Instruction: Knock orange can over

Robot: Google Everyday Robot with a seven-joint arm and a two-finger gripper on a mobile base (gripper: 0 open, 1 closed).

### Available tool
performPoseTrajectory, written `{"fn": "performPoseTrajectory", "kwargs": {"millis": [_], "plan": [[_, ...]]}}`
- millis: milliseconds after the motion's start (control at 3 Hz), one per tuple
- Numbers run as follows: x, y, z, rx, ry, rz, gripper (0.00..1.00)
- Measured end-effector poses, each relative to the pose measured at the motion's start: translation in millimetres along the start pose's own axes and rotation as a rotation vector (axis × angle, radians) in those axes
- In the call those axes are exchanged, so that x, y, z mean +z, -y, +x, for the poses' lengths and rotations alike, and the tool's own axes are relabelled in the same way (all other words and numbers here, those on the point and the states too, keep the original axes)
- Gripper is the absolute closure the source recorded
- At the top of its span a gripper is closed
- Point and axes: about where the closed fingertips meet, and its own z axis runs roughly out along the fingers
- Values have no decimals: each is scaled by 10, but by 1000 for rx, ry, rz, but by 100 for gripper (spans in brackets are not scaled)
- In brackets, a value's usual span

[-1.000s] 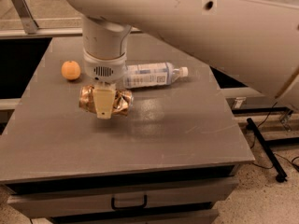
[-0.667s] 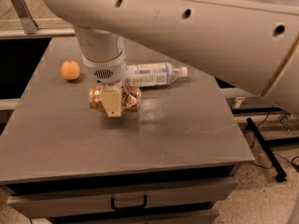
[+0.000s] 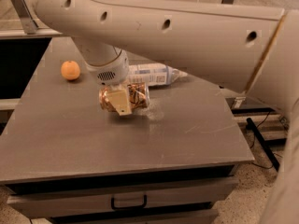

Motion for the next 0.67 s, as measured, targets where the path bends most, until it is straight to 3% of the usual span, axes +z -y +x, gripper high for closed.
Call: {"fn": "performPoseTrajectory", "kwargs": {"millis": [333,667], "plan": [[50,19,29,15,19,-14,100],[93,10,37,34,58,-34,87]]}}
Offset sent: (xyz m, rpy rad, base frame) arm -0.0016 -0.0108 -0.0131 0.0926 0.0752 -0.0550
